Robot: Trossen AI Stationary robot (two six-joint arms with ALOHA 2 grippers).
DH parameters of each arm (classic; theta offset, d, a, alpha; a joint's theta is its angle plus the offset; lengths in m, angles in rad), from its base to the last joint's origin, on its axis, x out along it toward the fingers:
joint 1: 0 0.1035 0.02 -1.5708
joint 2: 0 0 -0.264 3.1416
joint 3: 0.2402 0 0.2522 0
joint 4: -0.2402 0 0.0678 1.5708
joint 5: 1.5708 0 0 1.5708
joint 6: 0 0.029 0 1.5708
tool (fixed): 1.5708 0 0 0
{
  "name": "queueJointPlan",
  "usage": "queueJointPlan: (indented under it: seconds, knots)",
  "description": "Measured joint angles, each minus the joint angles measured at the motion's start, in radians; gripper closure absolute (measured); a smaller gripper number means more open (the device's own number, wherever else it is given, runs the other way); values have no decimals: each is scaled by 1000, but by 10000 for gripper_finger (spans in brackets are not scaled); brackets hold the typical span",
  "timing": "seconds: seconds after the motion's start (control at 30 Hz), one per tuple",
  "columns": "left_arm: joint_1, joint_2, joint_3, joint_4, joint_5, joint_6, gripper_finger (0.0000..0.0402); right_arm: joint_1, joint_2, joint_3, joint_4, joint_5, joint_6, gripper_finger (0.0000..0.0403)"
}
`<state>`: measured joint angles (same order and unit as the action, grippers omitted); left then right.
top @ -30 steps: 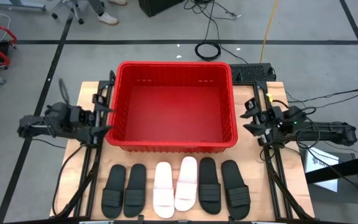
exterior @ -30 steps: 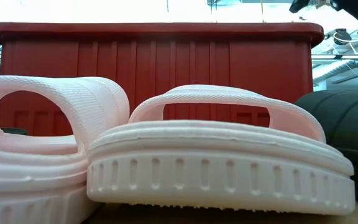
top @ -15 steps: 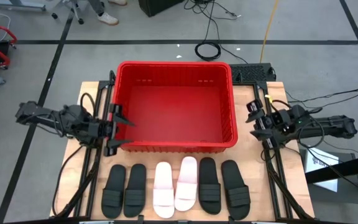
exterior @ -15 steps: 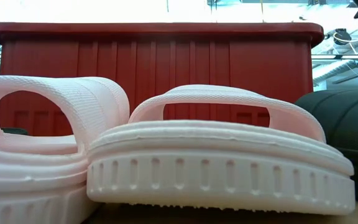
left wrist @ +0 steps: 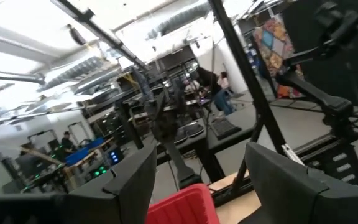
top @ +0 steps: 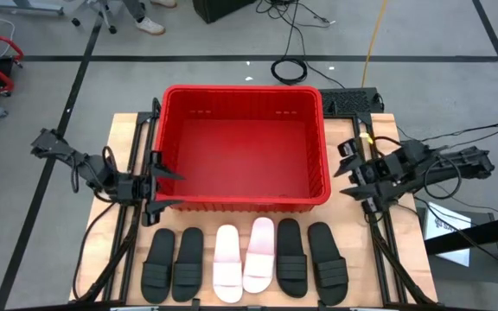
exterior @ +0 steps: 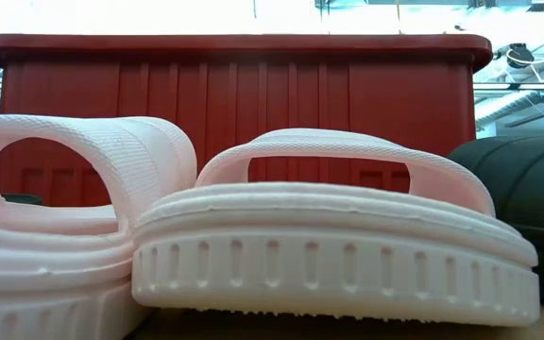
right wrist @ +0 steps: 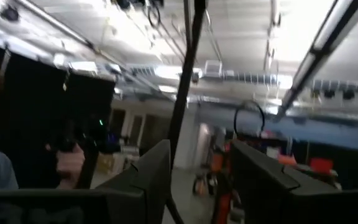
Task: Pick and place slides into bin
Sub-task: Put the black slide into the red container
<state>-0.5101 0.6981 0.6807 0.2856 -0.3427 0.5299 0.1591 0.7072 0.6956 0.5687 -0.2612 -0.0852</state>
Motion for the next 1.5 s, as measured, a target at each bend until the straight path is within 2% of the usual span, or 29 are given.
queueJointPlan:
  seconds: [0.17, 0.33, 0.43, 0.53, 0.6, 0.7, 0.87, 1.07, 1.2, 1.37, 1.5]
  knots:
    - [-62, -6, 0, -1, -114, 37, 149, 53, 54, 90, -74, 10, -58, 248]
    - [-108, -6, 0, -4, -188, 61, 149, 102, 56, 163, -257, 149, -80, 248]
    - [-133, -6, 0, -4, -226, 81, 149, 129, 59, 176, -328, 203, -53, 248]
    - [-149, -6, 0, -5, -258, 100, 149, 151, 57, 199, -375, 213, -4, 248]
    - [-154, -6, 0, -4, -272, 104, 149, 164, 57, 227, -448, 216, 27, 248]
    - [-154, -6, 0, -3, -286, 104, 149, 193, 75, 288, -563, 276, 30, 248]
    - [-154, -6, 0, -2, -288, 104, 149, 246, 141, 476, -749, 375, -32, 248]
    - [-154, -6, 0, -4, -290, 103, 149, 271, 273, 747, -1146, 543, -7, 248]
    - [-155, -6, 0, -5, -316, 101, 149, 271, 356, 857, -1321, 549, 100, 248]
    - [-154, -6, 0, -10, -349, 93, 149, 282, 433, 909, -1488, 543, 237, 248]
    - [-155, -6, 0, -23, -349, 89, 149, 281, 481, 912, -1607, 439, 350, 248]
